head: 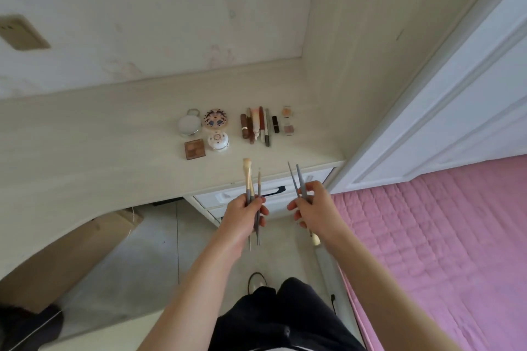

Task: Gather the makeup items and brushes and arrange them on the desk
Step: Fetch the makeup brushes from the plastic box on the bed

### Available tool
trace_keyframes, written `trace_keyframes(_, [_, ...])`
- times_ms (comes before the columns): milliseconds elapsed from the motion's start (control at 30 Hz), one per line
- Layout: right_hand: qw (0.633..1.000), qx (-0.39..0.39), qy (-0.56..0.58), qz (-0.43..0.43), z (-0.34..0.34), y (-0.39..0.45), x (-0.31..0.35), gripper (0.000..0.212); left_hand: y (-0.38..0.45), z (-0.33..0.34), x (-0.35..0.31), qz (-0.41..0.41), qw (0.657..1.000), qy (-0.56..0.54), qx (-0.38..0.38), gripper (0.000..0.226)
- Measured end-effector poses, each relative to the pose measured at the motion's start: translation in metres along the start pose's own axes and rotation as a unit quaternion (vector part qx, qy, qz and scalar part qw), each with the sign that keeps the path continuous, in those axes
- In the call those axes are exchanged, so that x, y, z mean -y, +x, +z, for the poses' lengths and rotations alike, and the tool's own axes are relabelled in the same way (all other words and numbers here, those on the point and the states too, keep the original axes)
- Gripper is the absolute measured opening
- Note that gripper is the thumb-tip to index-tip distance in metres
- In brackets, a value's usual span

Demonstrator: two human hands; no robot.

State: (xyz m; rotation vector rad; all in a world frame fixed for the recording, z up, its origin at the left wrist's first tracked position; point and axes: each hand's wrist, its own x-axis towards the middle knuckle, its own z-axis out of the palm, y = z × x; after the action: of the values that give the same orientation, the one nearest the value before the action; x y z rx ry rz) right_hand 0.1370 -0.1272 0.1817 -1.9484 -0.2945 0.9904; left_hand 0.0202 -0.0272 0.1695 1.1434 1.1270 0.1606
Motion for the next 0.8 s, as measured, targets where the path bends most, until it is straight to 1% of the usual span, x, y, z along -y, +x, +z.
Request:
trace_keyframes(200, [0.999, -0.013, 0.028, 0.011, -0.012, 0.051, 0.031, 0.022, 0.051, 0.016, -0.032, -0.012, 1.000, 0.001, 0.021, 0.014])
trace_keyframes(533, [1.000, -0.026, -0.015, -0.001, -0.041, 0.157, 0.080, 0.022, 0.146, 0.054, -0.099, -0.021, 1.000, 0.011, 0.015, 0.012])
trace_keyframes(667, [0.999, -0.028, -0.024, 0.032, -0.053, 0.198, 0.086, 0.019, 0.181, 0.076, -0.117, -0.037, 0.999, 0.017, 0.020, 0.009])
trace_keyframes(800, [0.996, -0.055, -0.033, 0.058, -0.064, 0.233, 0.084, 0.019, 0.210, 0.099, -0.126, -0.065, 0.997, 0.013, 0.036, 0.009])
